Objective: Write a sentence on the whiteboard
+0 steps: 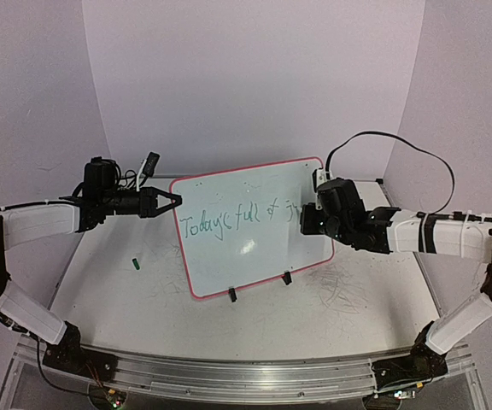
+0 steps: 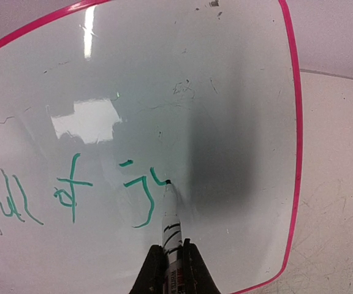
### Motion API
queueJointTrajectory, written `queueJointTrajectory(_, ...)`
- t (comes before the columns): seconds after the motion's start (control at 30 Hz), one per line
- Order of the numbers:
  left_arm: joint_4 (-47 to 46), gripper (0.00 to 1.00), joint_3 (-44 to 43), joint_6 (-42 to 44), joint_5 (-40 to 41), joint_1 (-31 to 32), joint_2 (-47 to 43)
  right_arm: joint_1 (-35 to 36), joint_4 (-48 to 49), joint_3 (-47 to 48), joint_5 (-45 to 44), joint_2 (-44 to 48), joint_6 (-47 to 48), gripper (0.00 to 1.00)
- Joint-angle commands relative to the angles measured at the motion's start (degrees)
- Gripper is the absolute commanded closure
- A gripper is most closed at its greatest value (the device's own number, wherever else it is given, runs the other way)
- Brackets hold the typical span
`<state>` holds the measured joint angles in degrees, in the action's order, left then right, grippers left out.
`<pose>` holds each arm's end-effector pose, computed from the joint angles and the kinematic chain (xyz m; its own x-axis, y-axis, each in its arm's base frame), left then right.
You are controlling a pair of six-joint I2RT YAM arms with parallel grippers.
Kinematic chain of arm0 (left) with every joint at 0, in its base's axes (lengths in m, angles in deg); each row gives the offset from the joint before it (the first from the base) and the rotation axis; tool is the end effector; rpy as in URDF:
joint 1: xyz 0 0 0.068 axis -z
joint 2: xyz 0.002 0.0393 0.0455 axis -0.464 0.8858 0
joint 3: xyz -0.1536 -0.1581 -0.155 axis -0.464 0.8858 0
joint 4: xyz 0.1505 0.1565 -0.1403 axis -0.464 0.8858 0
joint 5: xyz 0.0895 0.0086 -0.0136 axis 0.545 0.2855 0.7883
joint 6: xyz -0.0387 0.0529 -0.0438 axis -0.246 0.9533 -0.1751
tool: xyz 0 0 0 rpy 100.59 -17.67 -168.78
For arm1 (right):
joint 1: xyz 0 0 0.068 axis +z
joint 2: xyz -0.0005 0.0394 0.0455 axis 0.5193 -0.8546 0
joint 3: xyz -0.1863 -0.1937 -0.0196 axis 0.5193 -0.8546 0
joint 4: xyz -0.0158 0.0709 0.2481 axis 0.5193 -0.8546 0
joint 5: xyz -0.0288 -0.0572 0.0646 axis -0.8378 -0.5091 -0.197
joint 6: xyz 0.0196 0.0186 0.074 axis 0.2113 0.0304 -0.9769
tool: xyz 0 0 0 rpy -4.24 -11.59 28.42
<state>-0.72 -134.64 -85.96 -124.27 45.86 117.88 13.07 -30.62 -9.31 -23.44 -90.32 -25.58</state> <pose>0.2951 -0.1523 0.2553 -0.5482 0.0103 -0.8363 0.7727 0.3889 -0.5017 0.2750 0.2387 0.2422 -0.4974 0.0264 -0.8671 -0.2928 0.9358 0.1965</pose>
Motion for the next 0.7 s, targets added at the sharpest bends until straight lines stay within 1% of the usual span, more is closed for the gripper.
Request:
queueJointTrajectory(0.0, 3.6, 1.0, -0.9, 6.1, 4.7, 1.2, 0.7, -0.6, 2.6, 2.3, -1.4, -0.4, 0.7, 1.0)
queueJointTrajectory(0.4, 3.5, 1.0, -1.0, 6.2, 4.6, 1.2, 0.8, -0.6, 3.6, 3.1, 1.5, -1.8, 1.8, 1.0)
queueJointTrajectory(0.67, 3.7, 1.0, -1.2, 6.3, 4.5, 1.2, 1.1, -0.5, 3.0, 1.4, 3.7, -1.1, 1.1, 1.0)
